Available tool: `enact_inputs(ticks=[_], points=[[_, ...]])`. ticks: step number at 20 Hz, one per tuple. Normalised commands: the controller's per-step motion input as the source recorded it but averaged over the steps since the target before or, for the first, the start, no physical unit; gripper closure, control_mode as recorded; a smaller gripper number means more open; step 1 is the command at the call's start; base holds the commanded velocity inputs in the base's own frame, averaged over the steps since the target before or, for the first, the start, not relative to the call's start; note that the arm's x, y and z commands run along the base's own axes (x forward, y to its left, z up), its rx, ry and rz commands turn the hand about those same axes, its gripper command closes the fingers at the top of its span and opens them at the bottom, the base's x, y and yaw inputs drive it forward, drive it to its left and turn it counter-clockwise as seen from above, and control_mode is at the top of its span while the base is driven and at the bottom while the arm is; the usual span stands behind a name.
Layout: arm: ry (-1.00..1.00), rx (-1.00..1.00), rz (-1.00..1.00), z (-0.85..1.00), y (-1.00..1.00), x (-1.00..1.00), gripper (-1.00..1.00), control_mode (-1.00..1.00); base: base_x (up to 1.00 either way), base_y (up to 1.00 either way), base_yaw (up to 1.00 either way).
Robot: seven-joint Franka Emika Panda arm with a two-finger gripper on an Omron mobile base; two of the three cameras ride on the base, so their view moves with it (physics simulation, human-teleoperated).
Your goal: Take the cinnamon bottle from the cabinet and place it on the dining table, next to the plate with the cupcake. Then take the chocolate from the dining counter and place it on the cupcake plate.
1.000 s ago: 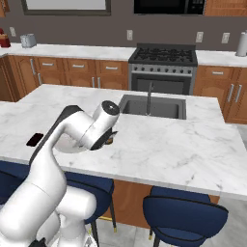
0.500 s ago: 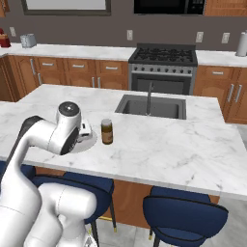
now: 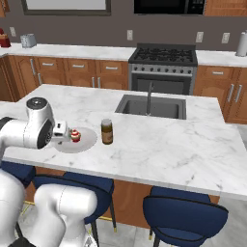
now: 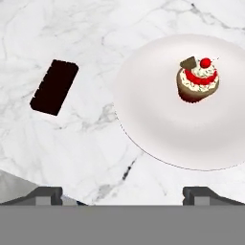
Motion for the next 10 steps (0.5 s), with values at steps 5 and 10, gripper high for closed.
enact_inputs(ticks=[5, 10], points=[[0.16, -0.01, -0.17, 0.10, 0.69, 0.25, -1.00, -1.00, 0.00, 0.00, 0.00], [0.15, -0.02, -0.22, 0.04, 0.63, 0.28, -1.00, -1.00, 0.00, 0.00, 0.00]])
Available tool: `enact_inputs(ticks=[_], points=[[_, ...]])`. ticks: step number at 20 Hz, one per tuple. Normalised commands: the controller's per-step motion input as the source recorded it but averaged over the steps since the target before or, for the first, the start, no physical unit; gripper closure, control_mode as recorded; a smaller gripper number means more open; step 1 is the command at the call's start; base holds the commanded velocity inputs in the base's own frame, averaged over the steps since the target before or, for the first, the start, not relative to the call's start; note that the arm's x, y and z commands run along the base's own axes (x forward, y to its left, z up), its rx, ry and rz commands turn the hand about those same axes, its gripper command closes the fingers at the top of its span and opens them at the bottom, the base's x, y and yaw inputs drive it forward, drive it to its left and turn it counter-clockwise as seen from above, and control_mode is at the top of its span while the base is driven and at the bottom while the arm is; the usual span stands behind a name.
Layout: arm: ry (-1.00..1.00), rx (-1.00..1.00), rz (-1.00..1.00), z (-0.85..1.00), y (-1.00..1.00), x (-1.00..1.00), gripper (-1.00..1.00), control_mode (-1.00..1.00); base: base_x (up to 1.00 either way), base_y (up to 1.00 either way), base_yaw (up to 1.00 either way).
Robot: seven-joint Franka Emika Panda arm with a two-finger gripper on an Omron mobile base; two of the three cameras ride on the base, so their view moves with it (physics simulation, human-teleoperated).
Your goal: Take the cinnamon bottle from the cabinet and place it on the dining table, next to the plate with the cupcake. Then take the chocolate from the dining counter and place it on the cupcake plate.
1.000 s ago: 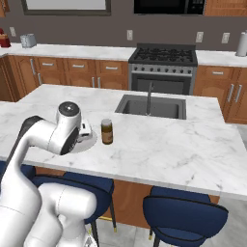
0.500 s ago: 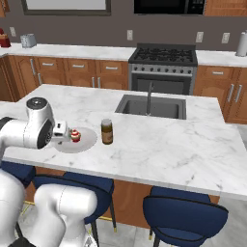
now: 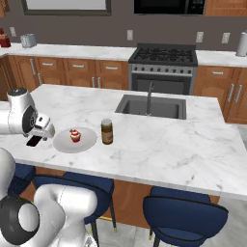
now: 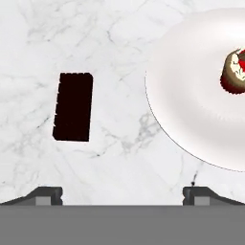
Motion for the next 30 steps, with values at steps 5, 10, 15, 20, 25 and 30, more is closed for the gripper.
enact_inputs(ticks=[5, 10, 15, 20, 25, 30], points=[[0.19, 0.00, -0.25, -0.04, 0.39, 0.31, -1.00, -1.00, 0.00, 0.00, 0.00], [0.12, -0.01, -0.17, -0.19, 0.32, 0.37, -1.00, -1.00, 0.00, 0.00, 0.00], [0.08, -0.10, -0.09, -0.28, 0.23, 0.31, -1.00, -1.00, 0.00, 0.00, 0.00], [0.08, -0.13, -0.03, -0.34, 0.13, 0.15, -1.00, -1.00, 0.00, 0.00, 0.00], [0.04, -0.04, 0.00, -0.25, 0.08, 0.08, -1.00, -1.00, 0.00, 0.00, 0.00], [0.00, 0.00, 0.00, -0.15, 0.00, 0.01, -1.00, -1.00, 0.00, 0.00, 0.00]])
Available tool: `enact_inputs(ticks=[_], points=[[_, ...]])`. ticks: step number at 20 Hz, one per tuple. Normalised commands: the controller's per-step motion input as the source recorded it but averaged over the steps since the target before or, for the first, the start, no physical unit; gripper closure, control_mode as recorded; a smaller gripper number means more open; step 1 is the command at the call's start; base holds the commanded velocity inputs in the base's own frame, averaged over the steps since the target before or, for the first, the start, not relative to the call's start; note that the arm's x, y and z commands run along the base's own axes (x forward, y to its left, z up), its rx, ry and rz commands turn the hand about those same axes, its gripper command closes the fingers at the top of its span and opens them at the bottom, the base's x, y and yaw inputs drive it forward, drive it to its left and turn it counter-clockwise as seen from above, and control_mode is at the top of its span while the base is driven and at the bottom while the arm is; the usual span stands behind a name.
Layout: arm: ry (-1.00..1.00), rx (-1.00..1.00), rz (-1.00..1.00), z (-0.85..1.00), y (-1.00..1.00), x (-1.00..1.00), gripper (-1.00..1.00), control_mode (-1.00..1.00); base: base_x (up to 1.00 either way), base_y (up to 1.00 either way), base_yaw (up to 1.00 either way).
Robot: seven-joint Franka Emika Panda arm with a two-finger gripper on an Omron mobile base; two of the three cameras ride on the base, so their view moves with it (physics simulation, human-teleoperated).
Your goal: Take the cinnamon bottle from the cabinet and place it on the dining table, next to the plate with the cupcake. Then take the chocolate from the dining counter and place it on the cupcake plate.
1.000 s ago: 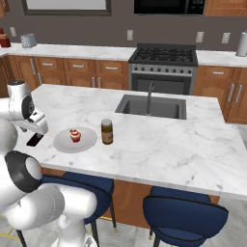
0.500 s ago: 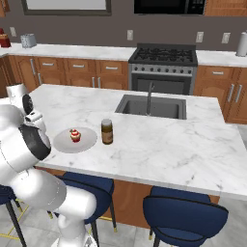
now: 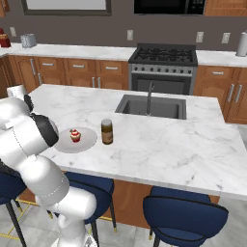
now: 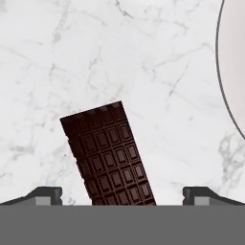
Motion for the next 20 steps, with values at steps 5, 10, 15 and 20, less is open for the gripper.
enact_inputs(ticks=[5, 10, 15, 20], points=[[0.00, 0.00, 0.00, -0.21, 0.00, 0.00, -1.00, -1.00, 0.00, 0.00, 0.00], [-0.06, 0.00, 0.00, -0.19, 0.00, -0.04, -1.00, -1.00, 0.00, 0.00, 0.00], [-0.12, 0.00, 0.00, -0.16, -0.01, -0.01, -1.00, -1.00, 0.00, 0.00, 0.00], [-0.10, 0.01, 0.00, -0.18, -0.10, -0.01, -1.00, -1.00, 0.00, 0.00, 0.00]])
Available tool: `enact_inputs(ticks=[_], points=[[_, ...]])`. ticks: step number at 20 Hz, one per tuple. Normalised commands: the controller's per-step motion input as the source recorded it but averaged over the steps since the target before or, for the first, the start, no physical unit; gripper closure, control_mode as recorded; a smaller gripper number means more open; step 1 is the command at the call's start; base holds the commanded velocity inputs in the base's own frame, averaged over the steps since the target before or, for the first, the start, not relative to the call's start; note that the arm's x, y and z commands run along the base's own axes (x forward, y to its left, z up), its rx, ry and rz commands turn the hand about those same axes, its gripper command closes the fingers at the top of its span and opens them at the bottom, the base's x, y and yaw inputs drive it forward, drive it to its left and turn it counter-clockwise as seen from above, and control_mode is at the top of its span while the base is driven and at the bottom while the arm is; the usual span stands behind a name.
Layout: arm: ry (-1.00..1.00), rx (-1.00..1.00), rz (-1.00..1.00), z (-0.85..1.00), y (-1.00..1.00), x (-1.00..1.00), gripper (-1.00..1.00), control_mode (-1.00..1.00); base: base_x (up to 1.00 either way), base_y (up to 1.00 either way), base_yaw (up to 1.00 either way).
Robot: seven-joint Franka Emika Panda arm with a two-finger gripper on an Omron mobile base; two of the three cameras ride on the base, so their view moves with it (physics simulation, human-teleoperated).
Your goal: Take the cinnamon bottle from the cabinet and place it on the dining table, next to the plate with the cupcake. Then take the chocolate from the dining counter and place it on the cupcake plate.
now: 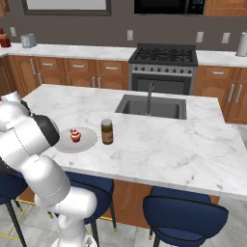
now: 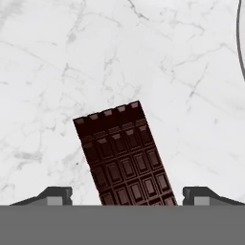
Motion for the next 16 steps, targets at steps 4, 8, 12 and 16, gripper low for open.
enact_inputs(ticks=[4, 8, 12, 16], points=[[-0.08, 0.03, 0.03, -0.14, -0.19, -0.03, -1.00, -1.00, 0.00, 0.00, 0.00], [-0.04, 0.06, 0.07, -0.12, -0.23, 0.00, -1.00, -1.00, 0.00, 0.00, 0.00], [-0.07, 0.08, 0.10, -0.18, -0.16, 0.00, -1.00, -1.00, 0.00, 0.00, 0.00], [-0.04, 0.10, 0.08, -0.17, -0.05, 0.08, -1.00, -1.00, 0.00, 0.00, 0.00]])
